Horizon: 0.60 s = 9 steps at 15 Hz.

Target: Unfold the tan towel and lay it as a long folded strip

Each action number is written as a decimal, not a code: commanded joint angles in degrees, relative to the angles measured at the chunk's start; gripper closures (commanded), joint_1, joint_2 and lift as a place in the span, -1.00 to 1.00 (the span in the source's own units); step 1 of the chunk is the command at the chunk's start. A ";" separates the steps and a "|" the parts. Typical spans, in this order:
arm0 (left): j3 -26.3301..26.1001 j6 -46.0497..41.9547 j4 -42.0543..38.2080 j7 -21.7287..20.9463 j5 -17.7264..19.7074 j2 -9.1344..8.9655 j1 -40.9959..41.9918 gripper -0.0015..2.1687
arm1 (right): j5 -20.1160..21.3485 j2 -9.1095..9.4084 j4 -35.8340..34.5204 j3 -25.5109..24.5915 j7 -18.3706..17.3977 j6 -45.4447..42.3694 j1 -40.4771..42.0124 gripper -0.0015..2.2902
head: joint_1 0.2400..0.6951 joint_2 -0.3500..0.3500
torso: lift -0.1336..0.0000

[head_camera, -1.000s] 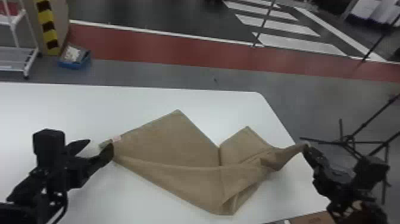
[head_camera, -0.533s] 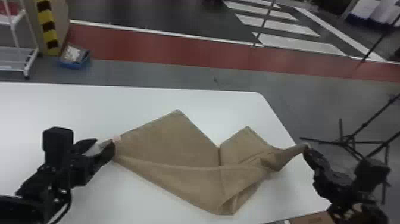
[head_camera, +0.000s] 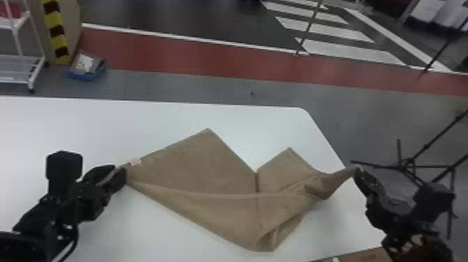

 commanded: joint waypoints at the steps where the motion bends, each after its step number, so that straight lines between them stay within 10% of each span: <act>1: 0.00 0.81 0.24 -0.07 0.00 -0.09 -0.37 -0.18 | 0.09 0.00 0.10 0.00 0.00 -0.01 -0.32 0.13 | 1.00 -1.00 | -0.66; 4: -0.26 1.87 0.15 -1.47 -0.09 -0.17 -0.45 -0.17 | 0.27 -0.09 0.89 0.44 0.00 -0.01 -0.94 0.13 | 1.00 -1.00 | -0.66; 7: 0.53 1.69 -1.96 -1.30 0.61 0.00 0.43 0.61 | 0.88 -0.26 0.89 1.50 0.00 -0.36 -1.37 0.13 | 1.00 -1.00 | -0.66; 9: 2.02 2.57 -9.52 -1.39 1.05 0.09 3.94 0.61 | 1.41 -0.62 0.19 1.94 0.00 -0.36 -1.73 0.13 | 1.00 -1.00 | -0.66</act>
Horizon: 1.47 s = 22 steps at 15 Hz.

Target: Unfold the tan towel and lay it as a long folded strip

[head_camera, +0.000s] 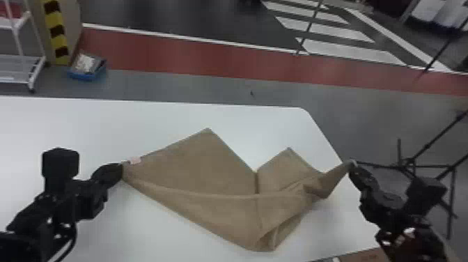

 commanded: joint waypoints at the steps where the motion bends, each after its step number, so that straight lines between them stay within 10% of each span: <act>1: 2.12 1.85 -9.87 0.25 0.48 0.15 4.46 0.61 | 0.98 -0.33 -1.70 0.23 0.09 0.42 -0.67 0.13 | 1.00 -1.00 | -0.66; 10: 20.49 10.11 -54.60 9.74 11.21 0.33 24.41 0.61 | 4.41 -4.02 -16.11 -5.57 8.88 17.29 -3.14 0.13 | 0.93 -1.00 | -0.66; 15: 23.57 9.93 -53.02 10.18 14.02 0.42 23.18 0.61 | 10.56 -4.64 -13.56 0.41 13.80 19.05 -4.19 0.13 | 0.97 -0.90 | -0.66; 19: 24.53 9.93 -42.65 10.09 13.40 0.42 14.74 0.61 | 16.98 -5.69 -5.04 10.60 14.06 26.96 -19.40 0.13 | 1.00 -0.71 | -0.66; 22: 25.32 9.93 -30.52 10.27 13.84 3.85 2.79 0.61 | 21.55 -5.87 9.73 17.72 13.45 25.03 -35.22 0.13 | 0.80 -0.43 | -0.66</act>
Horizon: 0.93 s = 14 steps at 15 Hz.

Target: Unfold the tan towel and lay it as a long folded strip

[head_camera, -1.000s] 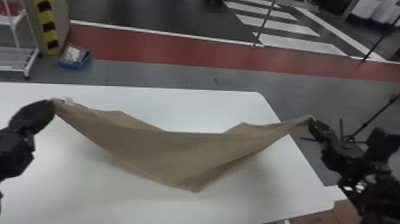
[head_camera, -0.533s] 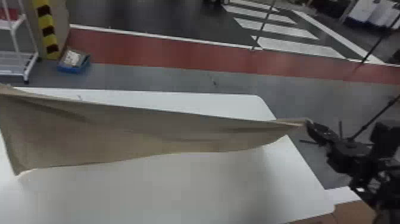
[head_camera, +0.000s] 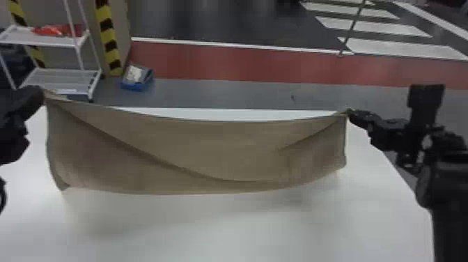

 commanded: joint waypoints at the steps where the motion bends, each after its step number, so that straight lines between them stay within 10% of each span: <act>1: 0.22 -0.71 10.48 0.03 0.61 3.37 -9.69 0.61 | 2.31 0.04 12.30 4.64 -0.86 -5.09 -11.83 0.13 | 0.70 -0.36 | -0.66; 8: 3.30 -3.53 13.38 0.11 7.99 6.45 -16.54 0.61 | 1.43 -0.49 18.71 5.43 -2.97 -15.11 -19.39 0.13 | -0.24 -0.02 | -0.66; 12: 1.28 -2.12 1.52 0.11 5.71 4.25 -2.13 0.61 | -1.30 -3.21 9.92 0.34 0.81 -16.52 -2.78 0.13 | -0.16 -0.07 | -0.66; 14: -0.13 -2.12 -1.12 -0.32 3.95 1.97 4.46 0.61 | -2.09 -3.39 8.34 -3.27 3.79 -19.51 4.61 0.13 | 0.24 -0.22 | -0.66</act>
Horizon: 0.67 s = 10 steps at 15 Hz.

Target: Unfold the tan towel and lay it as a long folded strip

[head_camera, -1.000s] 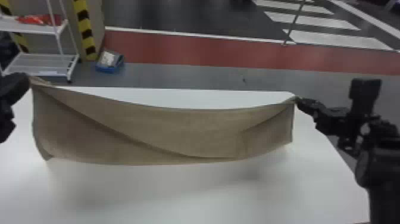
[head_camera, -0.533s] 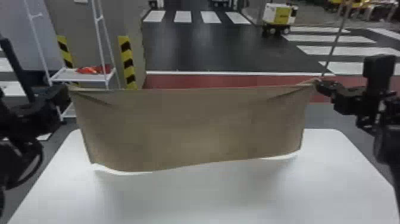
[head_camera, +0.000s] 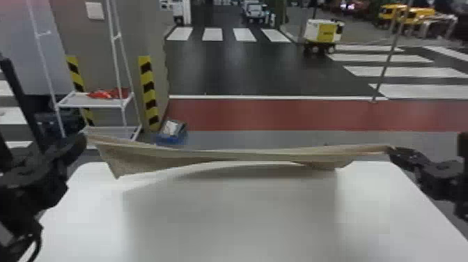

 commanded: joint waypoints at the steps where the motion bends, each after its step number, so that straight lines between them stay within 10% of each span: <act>1: -1.81 0.00 -2.40 -0.28 -1.33 -2.26 7.62 0.61 | -0.64 -0.18 -1.50 -3.68 2.79 -2.57 7.58 0.13 | 0.37 -0.27 | -0.66; 4: -3.57 -1.23 -6.88 0.25 -4.58 -5.24 17.64 0.61 | -2.93 -0.18 -5.01 -9.92 10.44 -3.62 15.40 0.13 | 1.00 -0.47 | -0.66; 10: -6.73 12.65 -17.17 7.11 -7.30 -6.65 26.08 0.61 | -11.10 0.00 -9.23 -22.84 20.37 -5.20 25.77 0.13 | 1.00 -0.81 | -0.66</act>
